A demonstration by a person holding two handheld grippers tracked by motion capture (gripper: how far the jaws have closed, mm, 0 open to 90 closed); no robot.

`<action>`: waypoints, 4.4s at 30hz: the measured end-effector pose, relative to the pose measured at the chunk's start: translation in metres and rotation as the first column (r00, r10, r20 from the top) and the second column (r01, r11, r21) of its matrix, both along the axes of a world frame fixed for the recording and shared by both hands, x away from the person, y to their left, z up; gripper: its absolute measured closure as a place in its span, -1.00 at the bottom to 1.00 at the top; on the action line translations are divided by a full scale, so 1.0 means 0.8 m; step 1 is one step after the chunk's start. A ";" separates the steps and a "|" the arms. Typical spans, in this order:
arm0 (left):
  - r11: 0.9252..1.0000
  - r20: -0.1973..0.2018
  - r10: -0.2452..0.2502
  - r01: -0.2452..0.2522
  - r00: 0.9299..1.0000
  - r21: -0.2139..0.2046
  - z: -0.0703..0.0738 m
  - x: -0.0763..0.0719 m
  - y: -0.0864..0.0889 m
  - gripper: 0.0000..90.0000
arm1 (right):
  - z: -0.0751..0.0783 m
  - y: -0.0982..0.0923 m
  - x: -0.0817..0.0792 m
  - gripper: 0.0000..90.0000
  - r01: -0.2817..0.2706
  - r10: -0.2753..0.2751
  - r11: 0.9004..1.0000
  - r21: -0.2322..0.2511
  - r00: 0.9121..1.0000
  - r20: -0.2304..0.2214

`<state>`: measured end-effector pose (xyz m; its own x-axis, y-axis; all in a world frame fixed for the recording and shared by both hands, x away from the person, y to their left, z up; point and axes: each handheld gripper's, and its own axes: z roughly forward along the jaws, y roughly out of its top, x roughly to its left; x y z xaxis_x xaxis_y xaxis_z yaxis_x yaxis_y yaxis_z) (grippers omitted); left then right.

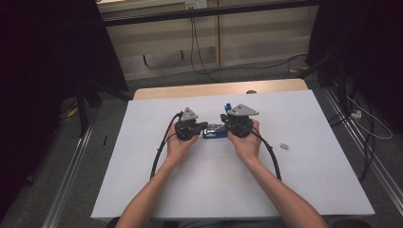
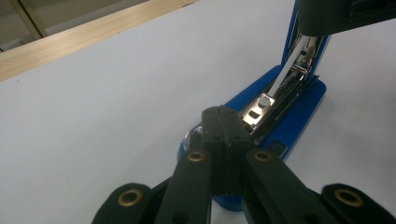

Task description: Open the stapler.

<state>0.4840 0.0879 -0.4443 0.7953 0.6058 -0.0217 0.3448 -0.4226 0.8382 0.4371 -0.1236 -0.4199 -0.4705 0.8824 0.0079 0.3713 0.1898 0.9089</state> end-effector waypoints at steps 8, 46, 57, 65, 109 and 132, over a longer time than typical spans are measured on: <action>1.000 -0.006 -0.001 0.001 1.000 -0.003 0.000 -0.001 -0.001 1.00 | 0.001 -0.008 -0.001 1.00 0.008 -0.008 1.000 0.019 1.000 -0.003; 1.000 0.008 0.004 -0.004 1.000 0.010 -0.001 -0.002 -0.003 1.00 | -0.012 -0.069 -0.007 1.00 0.097 -0.097 0.995 0.018 0.995 -0.007; 1.000 0.004 0.004 -0.004 1.000 0.006 -0.001 -0.002 -0.003 1.00 | -0.021 -0.081 -0.009 1.00 0.117 -0.117 0.993 -0.001 0.993 -0.027; 1.000 0.002 0.005 -0.005 1.000 0.006 -0.001 -0.003 -0.003 1.00 | -0.026 -0.086 -0.010 1.00 0.117 -0.118 0.993 -0.025 0.992 -0.042; 0.999 0.014 -0.002 0.003 1.000 -0.049 0.008 -0.003 0.001 0.90 | -0.031 -0.098 -0.010 0.97 0.042 -0.043 0.999 -0.017 0.998 -0.054; 0.996 -0.001 0.076 -0.076 0.997 -0.053 0.022 -0.017 0.015 -0.59 | -0.017 -0.120 -0.019 -0.46 0.015 -0.014 0.999 0.034 0.999 -0.035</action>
